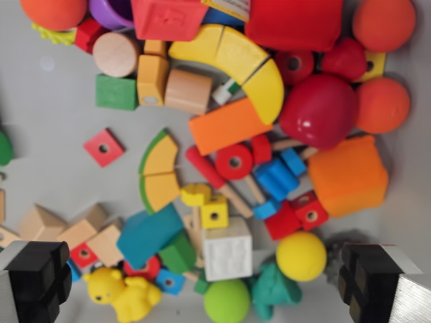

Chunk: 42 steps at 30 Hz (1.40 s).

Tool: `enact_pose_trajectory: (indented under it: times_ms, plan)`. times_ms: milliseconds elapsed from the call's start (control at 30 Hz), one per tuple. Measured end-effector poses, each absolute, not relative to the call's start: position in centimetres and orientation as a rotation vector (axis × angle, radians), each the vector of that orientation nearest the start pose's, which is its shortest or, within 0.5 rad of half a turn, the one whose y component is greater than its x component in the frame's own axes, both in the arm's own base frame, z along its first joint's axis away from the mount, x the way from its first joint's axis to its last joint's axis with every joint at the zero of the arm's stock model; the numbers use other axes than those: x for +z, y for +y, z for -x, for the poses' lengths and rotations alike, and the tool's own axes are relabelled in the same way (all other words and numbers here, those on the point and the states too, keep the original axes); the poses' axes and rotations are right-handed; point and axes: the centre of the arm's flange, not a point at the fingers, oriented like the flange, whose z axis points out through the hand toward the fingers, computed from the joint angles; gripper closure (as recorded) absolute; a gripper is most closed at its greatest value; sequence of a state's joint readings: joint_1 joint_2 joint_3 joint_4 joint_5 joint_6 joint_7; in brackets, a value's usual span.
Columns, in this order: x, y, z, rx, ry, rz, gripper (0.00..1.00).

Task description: Pick an object from the bin

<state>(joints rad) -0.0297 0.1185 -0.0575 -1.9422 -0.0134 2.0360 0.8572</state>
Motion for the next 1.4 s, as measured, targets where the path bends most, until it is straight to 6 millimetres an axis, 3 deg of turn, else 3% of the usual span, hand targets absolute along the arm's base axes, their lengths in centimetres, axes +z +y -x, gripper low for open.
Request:
enact_pose_trajectory:
  times_ms: [700, 1400]
  plan:
    - [41.9, -4.9, -58.0, 0.029, 1.429, 2.828, 0.0]
    - [39.9, -2.7, -57.9, 0.027, 1.416, 2.834, 0.0]
